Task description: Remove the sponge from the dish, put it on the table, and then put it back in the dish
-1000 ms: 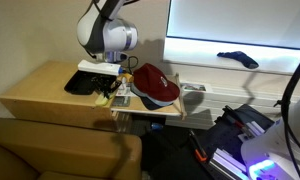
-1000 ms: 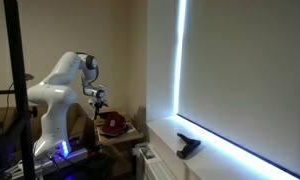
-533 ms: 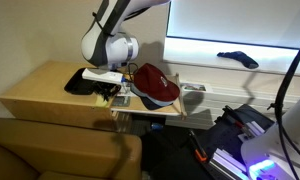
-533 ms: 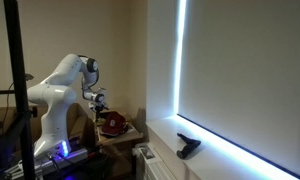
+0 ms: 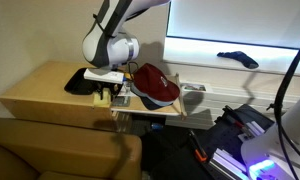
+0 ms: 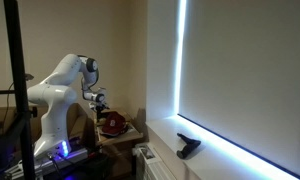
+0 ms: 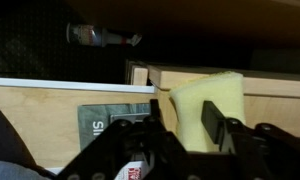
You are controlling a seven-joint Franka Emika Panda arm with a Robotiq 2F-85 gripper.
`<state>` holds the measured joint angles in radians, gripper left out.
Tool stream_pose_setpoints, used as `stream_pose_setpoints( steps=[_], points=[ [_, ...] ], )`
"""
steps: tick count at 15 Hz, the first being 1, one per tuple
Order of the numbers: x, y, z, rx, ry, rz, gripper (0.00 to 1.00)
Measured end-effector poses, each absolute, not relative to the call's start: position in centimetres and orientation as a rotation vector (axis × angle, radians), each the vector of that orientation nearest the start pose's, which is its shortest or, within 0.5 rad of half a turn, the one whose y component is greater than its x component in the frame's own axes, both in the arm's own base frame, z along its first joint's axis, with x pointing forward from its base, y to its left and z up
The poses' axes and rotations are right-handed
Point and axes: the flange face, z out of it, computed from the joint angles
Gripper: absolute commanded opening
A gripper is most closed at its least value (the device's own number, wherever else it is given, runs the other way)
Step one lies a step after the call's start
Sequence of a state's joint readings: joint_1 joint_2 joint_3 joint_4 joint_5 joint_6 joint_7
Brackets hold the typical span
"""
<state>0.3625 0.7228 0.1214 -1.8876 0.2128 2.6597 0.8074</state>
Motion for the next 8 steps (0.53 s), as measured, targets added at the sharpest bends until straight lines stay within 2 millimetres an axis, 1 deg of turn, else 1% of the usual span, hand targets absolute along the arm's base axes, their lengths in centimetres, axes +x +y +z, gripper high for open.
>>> stream_pose_setpoints(
  steps=[1,3,6,8],
  points=[
    [56.2,28.7,12.9,-2.863,0.779,0.096,0.88],
    [56.3,28.9,13.8,-2.884,0.745,0.070,1.00],
    [56.2,28.0,16.2,-2.983,0.710,0.073,1.00],
    [55.8,26.8,18.8,-3.057,0.709,0.108,1.00]
  ],
)
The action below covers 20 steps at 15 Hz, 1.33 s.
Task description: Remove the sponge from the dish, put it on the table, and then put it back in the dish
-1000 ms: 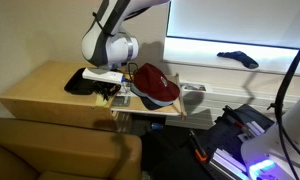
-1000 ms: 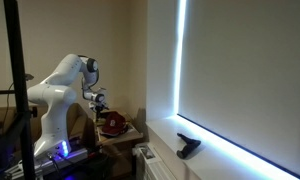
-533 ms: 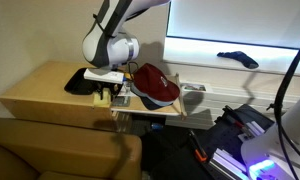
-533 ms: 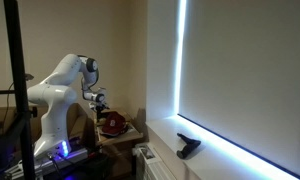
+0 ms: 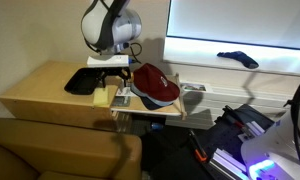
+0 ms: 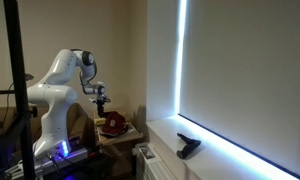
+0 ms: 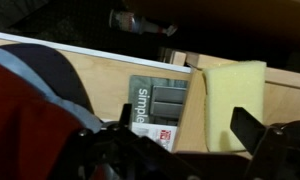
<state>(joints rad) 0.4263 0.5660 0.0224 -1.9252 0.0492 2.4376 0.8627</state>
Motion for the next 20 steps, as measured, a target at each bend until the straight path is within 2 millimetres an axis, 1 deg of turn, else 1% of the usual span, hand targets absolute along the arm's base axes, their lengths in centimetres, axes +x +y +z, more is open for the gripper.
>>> stream_pose_setpoints(
  steps=[2,5,6,7,8,11,14,15,16,18,20],
  points=[
    [55.5,25.8,22.8,-3.101,0.692,0.118,1.00],
    [55.1,24.9,30.4,-3.069,0.678,0.007,1.00],
    [55.0,24.8,32.2,-3.055,0.677,-0.022,1.00],
    [54.9,24.8,32.8,-3.051,0.676,-0.027,1.00],
    [54.9,24.7,32.4,-3.054,0.678,-0.018,1.00],
    [54.8,25.0,30.2,-3.071,0.676,0.025,1.00],
    [54.8,25.0,29.9,-3.073,0.676,0.032,1.00],
    [54.5,25.0,29.7,-3.072,0.677,0.053,1.00],
    [54.0,24.8,29.0,-3.076,0.680,0.082,1.00],
    [52.6,24.7,26.3,-3.100,0.674,0.169,1.00],
    [52.0,25.7,22.4,-3.135,0.643,0.252,1.00]
  ],
)
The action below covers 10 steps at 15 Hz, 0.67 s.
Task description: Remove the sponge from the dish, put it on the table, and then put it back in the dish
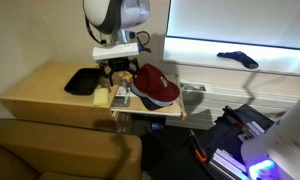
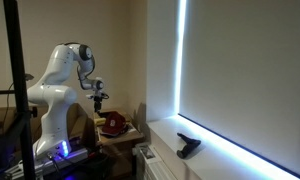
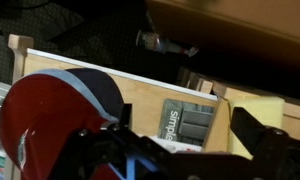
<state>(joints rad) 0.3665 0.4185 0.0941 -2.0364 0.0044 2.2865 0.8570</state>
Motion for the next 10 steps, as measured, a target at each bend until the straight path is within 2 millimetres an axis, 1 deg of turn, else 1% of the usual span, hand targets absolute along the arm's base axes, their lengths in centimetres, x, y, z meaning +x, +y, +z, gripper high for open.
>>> stream_pose_setpoints(
  steps=[2,3,5,8,10],
  points=[
    [52.1,26.9,18.3,-3.166,0.609,0.306,1.00],
    [52.3,27.5,16.6,-3.177,0.590,0.299,1.00],
    [53.1,28.7,14.3,-3.190,0.573,0.208,1.00],
    [54.2,30.8,12.7,-3.222,0.544,0.013,1.00],
    [54.8,32.5,12.8,-3.234,0.528,-0.092,1.00]
  ],
)
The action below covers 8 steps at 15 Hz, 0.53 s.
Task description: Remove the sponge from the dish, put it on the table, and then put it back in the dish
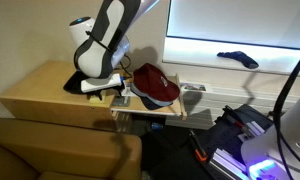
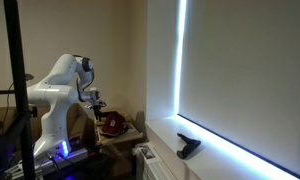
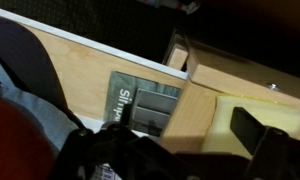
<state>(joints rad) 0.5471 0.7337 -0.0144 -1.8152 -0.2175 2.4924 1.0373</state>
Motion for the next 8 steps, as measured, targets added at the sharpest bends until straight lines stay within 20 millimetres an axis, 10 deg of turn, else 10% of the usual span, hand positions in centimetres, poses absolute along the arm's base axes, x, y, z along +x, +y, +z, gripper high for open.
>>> stream_pose_setpoints(
  steps=[8],
  points=[
    [55.2,34.5,13.5,-3.236,0.484,-0.175,1.00]
  ],
)
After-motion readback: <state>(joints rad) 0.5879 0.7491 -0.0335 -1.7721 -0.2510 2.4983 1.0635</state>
